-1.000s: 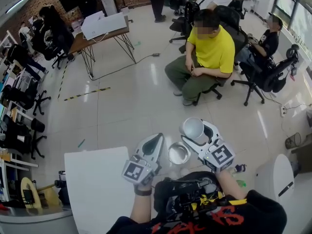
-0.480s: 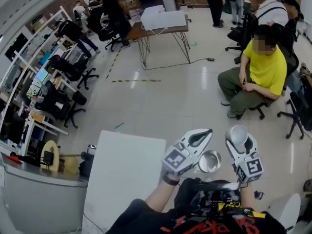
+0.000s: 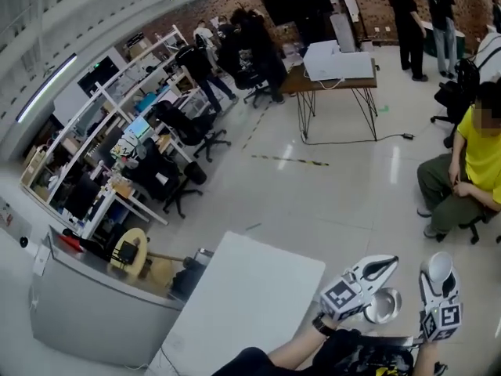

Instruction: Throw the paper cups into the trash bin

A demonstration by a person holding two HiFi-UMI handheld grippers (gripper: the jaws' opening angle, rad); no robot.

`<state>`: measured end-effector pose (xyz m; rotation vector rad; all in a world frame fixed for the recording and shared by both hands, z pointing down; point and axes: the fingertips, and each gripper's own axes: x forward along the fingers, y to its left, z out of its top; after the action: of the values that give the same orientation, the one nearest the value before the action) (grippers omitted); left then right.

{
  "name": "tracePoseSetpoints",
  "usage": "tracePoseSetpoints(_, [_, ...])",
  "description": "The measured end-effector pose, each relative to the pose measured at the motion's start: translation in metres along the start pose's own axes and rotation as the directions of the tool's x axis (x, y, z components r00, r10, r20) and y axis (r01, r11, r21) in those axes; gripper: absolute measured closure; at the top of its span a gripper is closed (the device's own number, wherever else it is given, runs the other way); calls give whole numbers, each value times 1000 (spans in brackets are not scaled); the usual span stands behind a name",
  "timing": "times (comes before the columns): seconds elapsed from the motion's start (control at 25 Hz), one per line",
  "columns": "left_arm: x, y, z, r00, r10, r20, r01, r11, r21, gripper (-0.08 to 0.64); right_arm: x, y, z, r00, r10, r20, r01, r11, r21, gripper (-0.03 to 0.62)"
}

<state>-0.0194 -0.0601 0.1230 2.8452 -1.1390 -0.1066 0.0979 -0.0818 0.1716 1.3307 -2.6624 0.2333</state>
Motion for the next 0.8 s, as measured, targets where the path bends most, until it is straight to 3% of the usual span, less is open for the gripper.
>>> tracePoseSetpoints(0.12, [0,1,-14,999,-21,-43,19,999,-41,558,3,-1,1,999,8,50,-12,997,72,259])
tracePoseSetpoints(0.36, [13,11,11,997,-36,-72,35,999,-8,558,8,-11,-18,998,-39,46,29,979,204,259])
tracePoseSetpoints(0.6, [35,25,12,997,-40,-58,38,999,-38,558,13,-18,-20,996,-71,53,59,978,200,259])
tracePoseSetpoints(0.8, [39,27,-8,996,-32,-80,28,998,-54,558,14,-11,-17,997,-51,57,43,991,125,259])
